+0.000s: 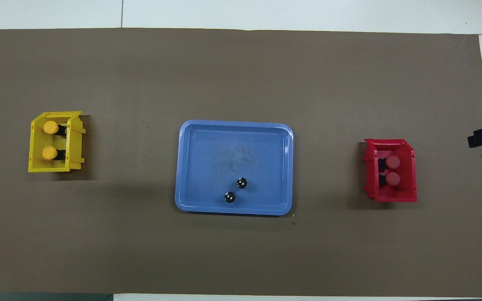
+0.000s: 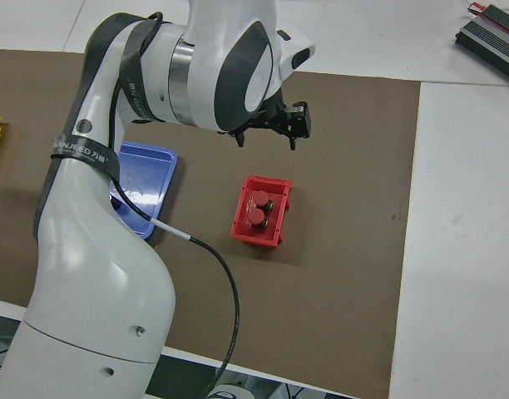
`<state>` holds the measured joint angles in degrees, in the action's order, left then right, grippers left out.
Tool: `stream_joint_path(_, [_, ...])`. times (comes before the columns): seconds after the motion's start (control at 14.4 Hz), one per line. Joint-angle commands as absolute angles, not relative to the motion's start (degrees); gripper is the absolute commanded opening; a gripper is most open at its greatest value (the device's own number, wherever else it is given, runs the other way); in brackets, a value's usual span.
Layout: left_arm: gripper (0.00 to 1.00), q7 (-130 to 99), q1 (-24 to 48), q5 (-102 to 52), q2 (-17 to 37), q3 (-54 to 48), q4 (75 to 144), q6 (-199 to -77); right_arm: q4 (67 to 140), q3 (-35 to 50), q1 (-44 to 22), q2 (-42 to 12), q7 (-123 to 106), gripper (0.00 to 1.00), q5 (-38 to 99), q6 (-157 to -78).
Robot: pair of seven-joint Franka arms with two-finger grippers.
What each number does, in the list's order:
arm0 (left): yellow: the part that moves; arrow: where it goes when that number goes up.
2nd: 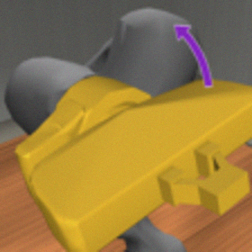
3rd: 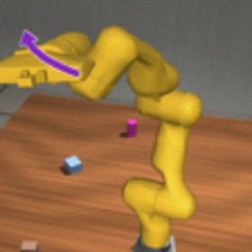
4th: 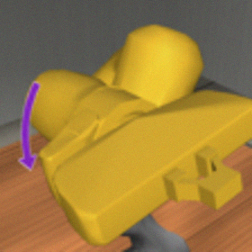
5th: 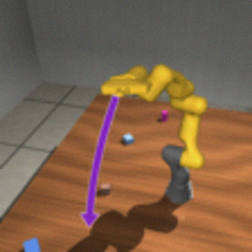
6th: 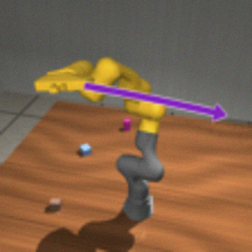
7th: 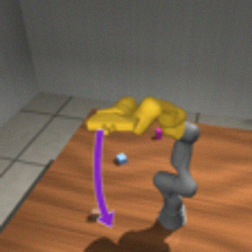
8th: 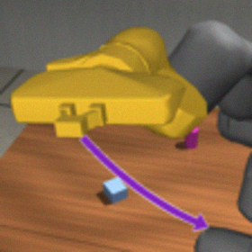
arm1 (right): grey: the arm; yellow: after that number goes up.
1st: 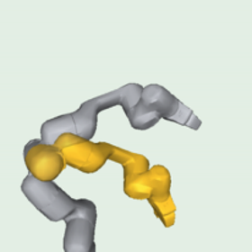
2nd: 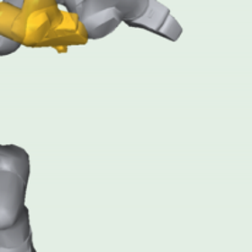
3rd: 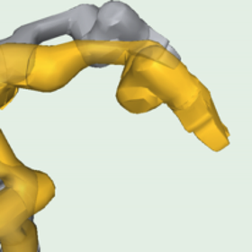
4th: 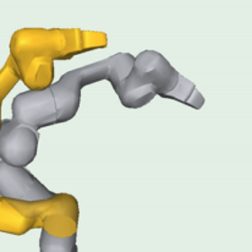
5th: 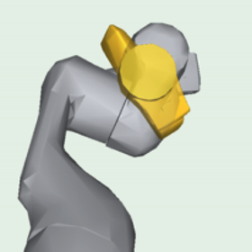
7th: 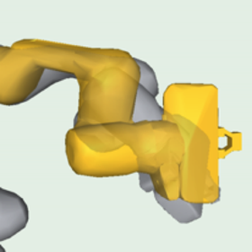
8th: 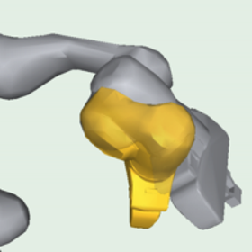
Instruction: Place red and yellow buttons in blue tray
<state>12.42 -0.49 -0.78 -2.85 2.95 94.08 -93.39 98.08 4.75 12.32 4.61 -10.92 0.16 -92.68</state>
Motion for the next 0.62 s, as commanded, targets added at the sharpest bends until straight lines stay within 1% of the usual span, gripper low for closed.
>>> stream_joint_path(0.0, [1.00,12.66,-0.53,0.53,-4.13,2.90,95.54,-93.78,113.06,5.54,11.61,9.66,-12.04,0.64,-0.09,-105.51])
stream_joint_path(0.07, [1.00,12.74,-0.18,0.53,-4.13,2.81,95.45,-93.69,116.77,5.54,10.64,9.23,-11.69,0.64,0.00,-109.82])
stream_joint_path(0.28, [1.00,12.74,-0.88,0.53,-4.13,2.99,95.45,-92.99,118.21,5.54,8.62,3.09,-8.37,0.63,0.35,-115.65])
stream_joint_path(0.35, [1.00,12.74,-0.97,0.53,-4.13,3.08,95.45,-93.08,119.00,5.54,7.40,2.21,-6.70,0.63,0.44,-117.40])
stream_joint_path(0.55, [1.00,12.66,-1.05,0.53,-4.31,3.16,95.98,-93.95,124.00,5.54,6.86,2.46,-6.24,0.58,0.44,-122.94])
